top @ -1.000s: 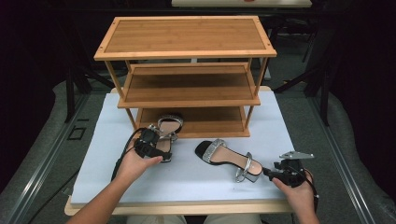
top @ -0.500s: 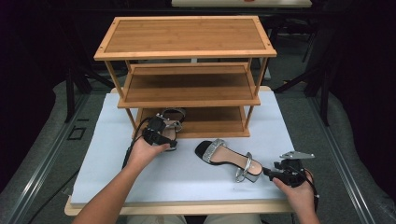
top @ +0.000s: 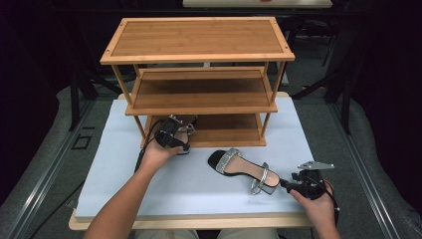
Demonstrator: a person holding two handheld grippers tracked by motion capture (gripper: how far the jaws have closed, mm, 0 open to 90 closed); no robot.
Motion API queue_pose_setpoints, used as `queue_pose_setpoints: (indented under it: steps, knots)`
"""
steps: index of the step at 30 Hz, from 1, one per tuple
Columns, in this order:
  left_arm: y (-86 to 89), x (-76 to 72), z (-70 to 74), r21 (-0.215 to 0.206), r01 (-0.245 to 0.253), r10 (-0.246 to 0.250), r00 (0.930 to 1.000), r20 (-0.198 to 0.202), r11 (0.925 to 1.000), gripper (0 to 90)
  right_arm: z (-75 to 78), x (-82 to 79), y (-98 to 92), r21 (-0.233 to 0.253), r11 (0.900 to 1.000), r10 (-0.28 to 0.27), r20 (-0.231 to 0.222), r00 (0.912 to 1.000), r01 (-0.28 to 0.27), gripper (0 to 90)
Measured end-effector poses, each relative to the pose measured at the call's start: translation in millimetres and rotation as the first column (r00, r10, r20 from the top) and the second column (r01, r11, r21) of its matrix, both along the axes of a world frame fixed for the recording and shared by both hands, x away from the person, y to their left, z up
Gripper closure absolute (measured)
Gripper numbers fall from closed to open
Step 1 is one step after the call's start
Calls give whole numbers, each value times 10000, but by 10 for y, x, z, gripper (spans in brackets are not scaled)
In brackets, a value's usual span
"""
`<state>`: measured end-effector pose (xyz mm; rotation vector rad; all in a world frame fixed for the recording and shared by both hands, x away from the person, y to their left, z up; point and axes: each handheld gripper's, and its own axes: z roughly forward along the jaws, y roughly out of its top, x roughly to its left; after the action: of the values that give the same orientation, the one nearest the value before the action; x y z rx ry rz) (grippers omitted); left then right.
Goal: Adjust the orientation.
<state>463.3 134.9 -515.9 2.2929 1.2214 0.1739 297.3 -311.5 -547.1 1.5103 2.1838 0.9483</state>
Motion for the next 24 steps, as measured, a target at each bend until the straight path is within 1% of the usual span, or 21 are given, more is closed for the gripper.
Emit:
queue_pose_setpoints:
  steps: [2,3,5,6,8,9,10,11,12,13,14,15,16,17,18,19,20,21,22,23,24]
  knots:
    - [14,13,-5,-25,-24,24,10000,4,10000,304,3,1,-8,-37,10000,46,1,10000,-46,416]
    - [25,17,-6,-103,-6,6,10000,-51,9999,304,2,0,-7,-7,10000,21,60,10000,-21,416]
    - [23,13,-7,-86,-58,57,10000,-22,9999,304,3,1,-8,-13,10000,35,77,10000,-35,415]
    - [40,24,-2,75,107,-107,9999,79,9999,304,3,1,-8,-14,10000,30,72,10000,-30,415]
    - [38,6,-13,-116,-69,69,10000,37,9999,304,3,-1,-2,21,10000,30,23,10000,-30,415]
    - [38,6,-13,-116,-69,69,10000,37,9999,308,3,-1,-2,21,10000,30,23,10000,-30,415]
    - [59,-10,4,-53,-29,30,10000,71,10000,310,5,-2,2,-20,10000,-13,56,10000,13,414]
    - [83,-14,17,24,283,-284,9994,200,9996,310,6,0,-2,-24,10000,20,98,10000,-20,414]
    - [62,-77,22,-272,-342,344,9994,81,9990,311,7,0,-4,4,10000,23,109,9999,-23,414]
    - [62,-77,22,-272,-342,344,9994,81,9990,318,7,0,-4,4,10000,23,109,9999,-23,414]
    - [105,-158,61,-226,-211,214,9996,171,9995,343,10,-4,-11,-35,10000,5,108,9999,-5,414]
    - [135,-205,76,-356,-178,181,9998,105,9992,354,11,-5,-11,-14,10000,-13,99,9999,13,414]
    - [165,-261,83,-613,-226,230,9997,62,9979,354,13,-5,-15,-50,10000,-13,117,9999,14,414]
    - [165,-261,83,-613,-226,230,9997,62,9979,355,13,-5,-15,-50,10000,-13,117,9999,14,414]
    - [233,-373,75,-1093,-126,106,9998,-196,9939,362,20,-8,-20,-43,10000,-26,98,9999,27,414]
    - [233,-373,75,-1093,-126,106,9998,-196,9939,365,20,-8,-20,-43,10000,-26,98,9999,27,414]
    - [299,-493,47,-1221,-92,53,9994,-329,9925,365,26,-11,-15,-56,9999,-94,200,9998,95,414]
    - [332,-551,27,-1209,9,-54,9993,-364,9927,365,33,-14,-15,-48,10000,-43,146,9999,44,414]
    - [332,-551,27,-1209,9,-54,9993,-364,9927,366,33,-14,-15,-48,10000,-43,146,9999,44,414]
    - [371,-626,-5,-1208,95,-144,9991,-391,9926,366,40,-14,-15,-18,10000,31,148,9999,-31,414]
    - [430,-727,-47,-1327,167,-220,9990,-390,9910,384,62,-21,-4,19,10000,25,201,9998,-25,414]
